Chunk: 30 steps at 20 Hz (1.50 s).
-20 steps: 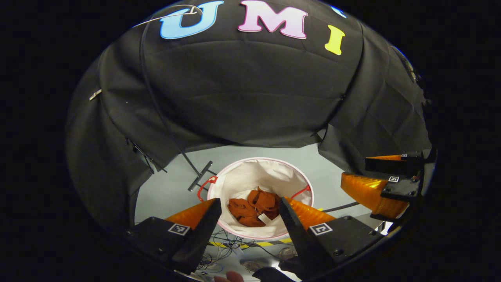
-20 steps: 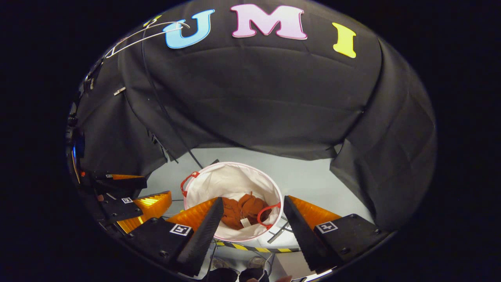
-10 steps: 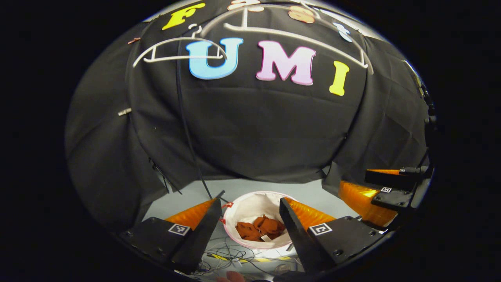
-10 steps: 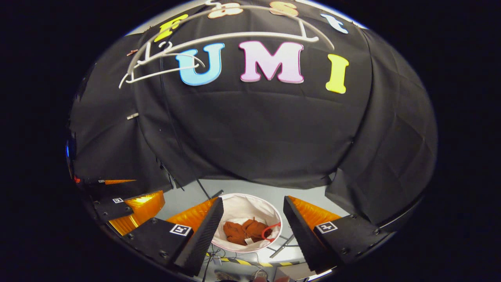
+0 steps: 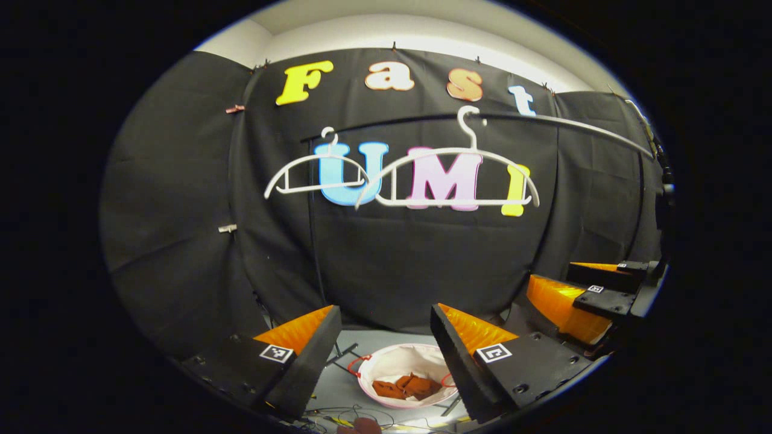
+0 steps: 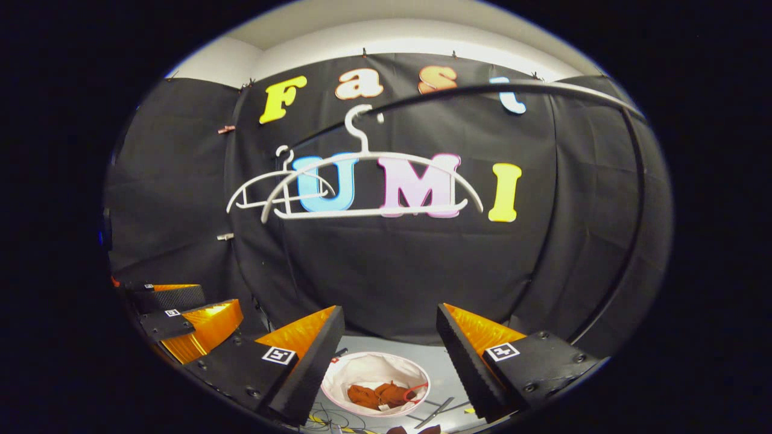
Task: Grasp the clothes on the hanger with both hands and then place them into the laundry hamper below.
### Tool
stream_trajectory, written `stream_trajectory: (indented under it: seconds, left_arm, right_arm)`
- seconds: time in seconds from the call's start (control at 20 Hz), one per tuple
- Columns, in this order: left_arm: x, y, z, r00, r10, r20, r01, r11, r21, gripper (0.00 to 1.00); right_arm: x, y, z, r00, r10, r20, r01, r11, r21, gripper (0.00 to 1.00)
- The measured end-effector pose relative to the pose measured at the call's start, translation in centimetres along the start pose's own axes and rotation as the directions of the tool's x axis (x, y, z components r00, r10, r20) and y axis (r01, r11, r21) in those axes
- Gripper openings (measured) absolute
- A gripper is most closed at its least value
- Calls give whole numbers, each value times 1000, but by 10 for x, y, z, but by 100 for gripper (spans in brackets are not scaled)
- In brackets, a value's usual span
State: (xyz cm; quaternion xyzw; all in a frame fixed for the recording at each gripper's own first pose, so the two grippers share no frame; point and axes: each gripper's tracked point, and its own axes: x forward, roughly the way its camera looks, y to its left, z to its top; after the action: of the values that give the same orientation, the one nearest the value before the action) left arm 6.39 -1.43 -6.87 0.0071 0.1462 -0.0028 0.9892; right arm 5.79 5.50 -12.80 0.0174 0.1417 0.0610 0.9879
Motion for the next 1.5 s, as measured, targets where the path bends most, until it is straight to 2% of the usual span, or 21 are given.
stream_trajectory:
  seconds: [0.2, 0.6, 0.65, 0.8, 1.0, 1.25, 1.3, 1.5]
  left_arm:
    - [-41, 2, 29, 997, 14, 79, -16, 1000, 25, 94]
    - [-104, 6, 81, 973, 50, 226, -46, 999, -26, 93]
    - [-107, 8, 85, 971, 59, 232, -52, 998, -40, 93]
    - [-117, 15, 93, 963, 97, 251, -84, 995, -58, 92]
    - [-116, 25, 97, 955, 126, 267, -126, 992, -17, 94]
    - [-109, 28, 97, 957, 142, 251, -140, 990, -28, 94]
    - [-109, 28, 96, 958, 142, 249, -139, 990, -29, 94]
    - [-103, 26, 91, 962, 142, 234, -145, 989, -2, 93]
  right_arm:
    - [-38, -4, 38, 996, -1, 85, 1, 1000, -8, 98]
    - [-87, -9, 85, 975, -6, 220, 13, 1000, -28, 98]
    - [-90, -7, 88, 973, -3, 233, 9, 1000, -26, 100]
    - [-94, -6, 94, 969, -2, 245, 10, 1000, -30, 98]
    - [-99, -8, 104, 961, -13, 277, 25, 999, -41, 100]
    - [-93, -9, 100, 963, -17, 270, 28, 999, -39, 94]
    - [-92, -11, 98, 964, -20, 267, 32, 999, -42, 97]
    - [-87, -12, 94, 966, -19, 256, 32, 998, -45, 100]
